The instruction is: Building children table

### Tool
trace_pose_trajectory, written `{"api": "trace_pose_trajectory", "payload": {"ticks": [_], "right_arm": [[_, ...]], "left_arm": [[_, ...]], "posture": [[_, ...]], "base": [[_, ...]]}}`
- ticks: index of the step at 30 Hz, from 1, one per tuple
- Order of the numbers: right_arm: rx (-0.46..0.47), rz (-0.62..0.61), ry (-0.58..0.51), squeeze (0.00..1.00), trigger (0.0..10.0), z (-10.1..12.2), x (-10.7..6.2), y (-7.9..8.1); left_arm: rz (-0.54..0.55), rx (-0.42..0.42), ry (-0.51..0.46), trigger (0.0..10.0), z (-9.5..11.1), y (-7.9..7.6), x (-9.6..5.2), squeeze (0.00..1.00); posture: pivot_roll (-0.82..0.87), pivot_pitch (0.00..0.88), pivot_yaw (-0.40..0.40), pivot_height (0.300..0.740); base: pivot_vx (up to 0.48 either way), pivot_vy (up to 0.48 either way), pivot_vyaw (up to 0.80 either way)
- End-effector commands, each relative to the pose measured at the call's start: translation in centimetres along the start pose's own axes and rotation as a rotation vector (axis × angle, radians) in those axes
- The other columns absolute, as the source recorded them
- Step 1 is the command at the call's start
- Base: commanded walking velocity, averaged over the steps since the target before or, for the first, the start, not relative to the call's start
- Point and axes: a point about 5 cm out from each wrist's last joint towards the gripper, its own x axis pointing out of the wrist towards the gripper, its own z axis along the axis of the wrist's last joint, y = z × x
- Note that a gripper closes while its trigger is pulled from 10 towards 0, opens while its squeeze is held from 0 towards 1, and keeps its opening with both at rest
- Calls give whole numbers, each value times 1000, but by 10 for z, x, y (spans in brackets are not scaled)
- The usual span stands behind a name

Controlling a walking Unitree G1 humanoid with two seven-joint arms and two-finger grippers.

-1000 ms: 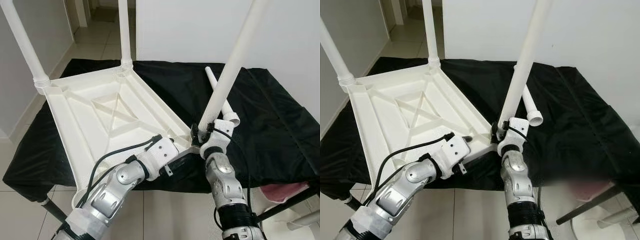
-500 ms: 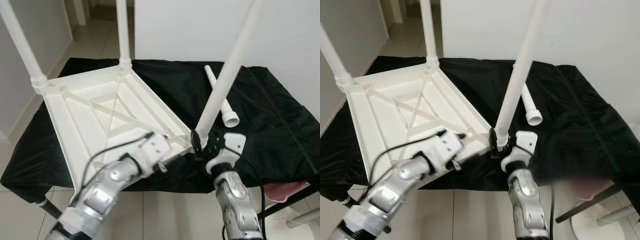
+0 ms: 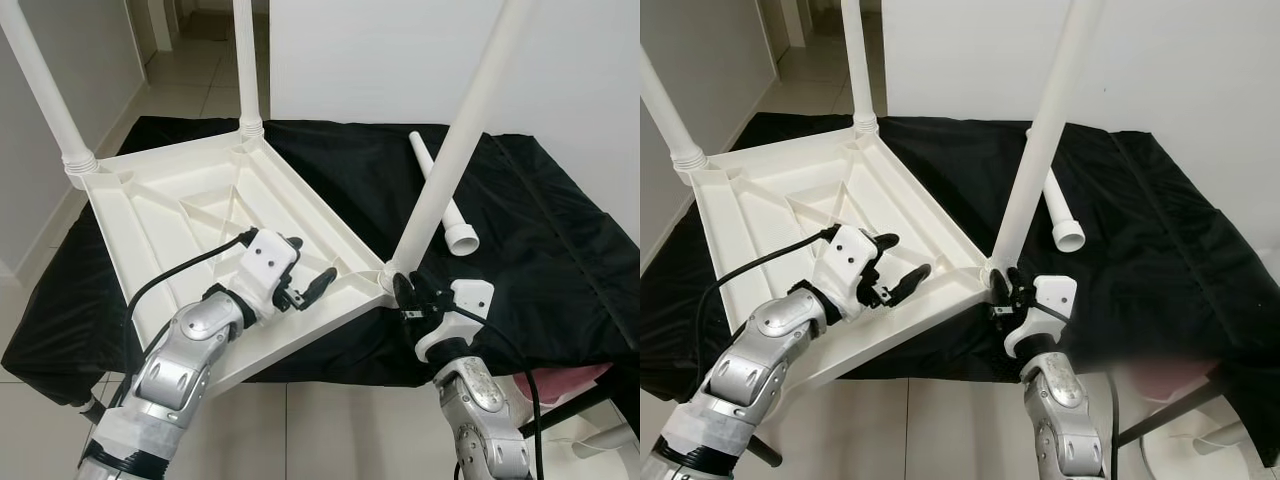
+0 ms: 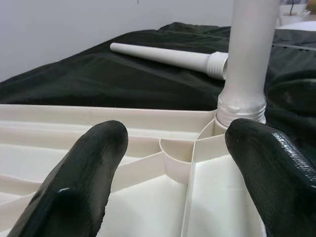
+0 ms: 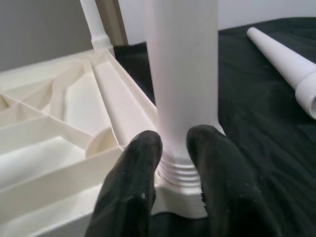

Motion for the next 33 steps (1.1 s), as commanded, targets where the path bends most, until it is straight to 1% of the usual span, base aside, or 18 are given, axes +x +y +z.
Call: {"api": "trace_pose_trajectory", "payload": {"ticks": [1, 7, 8, 9, 12, 15, 17, 19, 21, 22, 23, 25, 26, 27, 28, 29, 30, 33], "right_arm": [[3, -4, 25, 0, 10000, -4, 1, -2], [-6, 9, 42, 0, 10000, -5, 4, -4], [-14, 34, 51, 0, 10000, -5, 9, -5], [-16, 42, 54, 0, 10000, -5, 11, -5], [-8, 78, 60, 0, 10000, -3, 17, -4], [-8, 78, 60, 0, 10000, -3, 17, -4], [-13, 125, 72, 0, 10000, -4, 19, -1], [-18, 137, 77, 0, 10000, -5, 19, -1], [-36, 113, 73, 0, 10000, -4, 24, -10], [-36, 113, 73, 0, 10000, -4, 24, -10], [-46, 82, 67, 0, 10000, -1, 29, -18], [-46, 82, 67, 0, 10000, -1, 29, -18], [-52, 60, 62, 0, 10000, 1, 31, -24], [-68, 1, 50, 0, 10000, 5, 38, -37], [-68, 1, 50, 0, 10000, 5, 38, -37], [-76, -48, 38, 0, 10000, 9, 43, -47], [-76, -48, 38, 0, 10000, 9, 43, -47], [-97, -170, 4, 0, 10000, 19, 51, -70]], "left_arm": [[-39, -8, 6, 10000, 0, -4, -1, 0], [-52, 2, 20, 10000, -2, -8, -2, 0], [-60, 40, 51, 10000, -6, -11, -2, 0], [-61, 47, 58, 10000, -8, -11, -2, 0], [-54, 37, 54, 10000, -6, -10, -1, 0], [-54, 37, 54, 10000, -6, -10, -1, 0], [-47, 37, 50, 10000, -5, -10, -1, 0], [-43, 38, 50, 10000, -4, -9, -2, 0], [-37, 36, 49, 10000, -4, -9, -2, 0], [-37, 36, 49, 10000, -4, -9, -2, 0], [-35, 35, 50, 10000, -5, -10, -2, 0], [-35, 35, 50, 10000, -5, -10, -2, 0], [-34, 35, 50, 10000, -5, -10, -1, 0], [-31, 37, 52, 10000, -5, -9, -1, 0], [-31, 37, 52, 10000, -5, -9, -1, 0], [-29, 39, 53, 10000, -5, -9, 0, 0], [-29, 39, 53, 10000, -5, -9, 0, 0], [-22, 49, 60, 10000, -7, -6, -1, 0]], "posture": [[-24, 16, -57, 740], [-16, 14, -61, 740], [-13, 12, -65, 740], [-13, 12, -65, 740], [-11, 11, -66, 740], [-11, 11, -66, 740], [-2, 7, -77, 740], [-2, 7, -77, 740], [-2, 4, -80, 740], [-2, 4, -80, 740], [-3, 3, -82, 740], [-3, 3, -82, 740], [-3, 2, -82, 740], [-2, 1, -83, 740], [-2, 1, -83, 740], [-1, 1, -83, 740], [-1, 1, -83, 740], [3, 1, -83, 740]], "base": [[0, 0, 0], [0, 0, 0], [0, 0, 0], [0, 0, 0], [0, 0, 0], [0, 0, 0], [0, 0, 0], [0, 0, 0], [0, 0, 0], [0, 0, 0], [0, 0, 0], [0, 0, 0], [0, 0, 0], [0, 0, 0], [0, 0, 0], [0, 0, 0], [0, 0, 0], [0, 0, 0]]}}
